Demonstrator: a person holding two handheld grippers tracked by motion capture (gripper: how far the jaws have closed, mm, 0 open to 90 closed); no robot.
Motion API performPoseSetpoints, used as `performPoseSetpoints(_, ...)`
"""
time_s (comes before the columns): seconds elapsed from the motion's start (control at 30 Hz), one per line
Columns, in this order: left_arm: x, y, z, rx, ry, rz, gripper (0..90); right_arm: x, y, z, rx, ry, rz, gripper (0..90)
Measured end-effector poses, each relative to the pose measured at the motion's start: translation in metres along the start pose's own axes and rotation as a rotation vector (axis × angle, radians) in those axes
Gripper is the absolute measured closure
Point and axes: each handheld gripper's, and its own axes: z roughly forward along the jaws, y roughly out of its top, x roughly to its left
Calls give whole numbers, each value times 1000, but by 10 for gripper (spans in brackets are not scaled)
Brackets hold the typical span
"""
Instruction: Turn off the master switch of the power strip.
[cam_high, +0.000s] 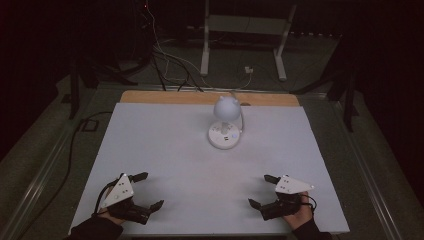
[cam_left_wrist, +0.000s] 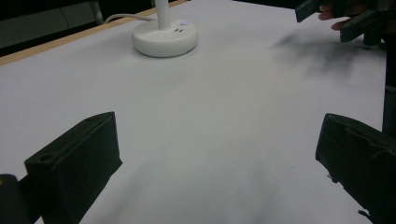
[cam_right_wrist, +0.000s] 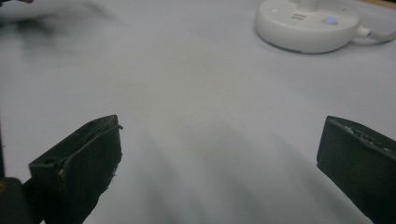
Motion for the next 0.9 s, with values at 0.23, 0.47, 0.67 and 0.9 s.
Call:
performPoseSetpoints(0.23,-1,0,0,3,-6,1,4,-1,4,-6,-15,-7,15,0)
performPoseSetpoints(0.47,-1,0,0,3,-14,0,4,-2,4,-7,-6,-17,15,0)
performPoseSetpoints(0.67,-1,0,1,1,-15,5,4,-3,5,-9,8,-48,-8,0)
performPoseSetpoints(0.9,-2,0,1,2,-14,9,4,-3,7,-12,15,-49,-3,0)
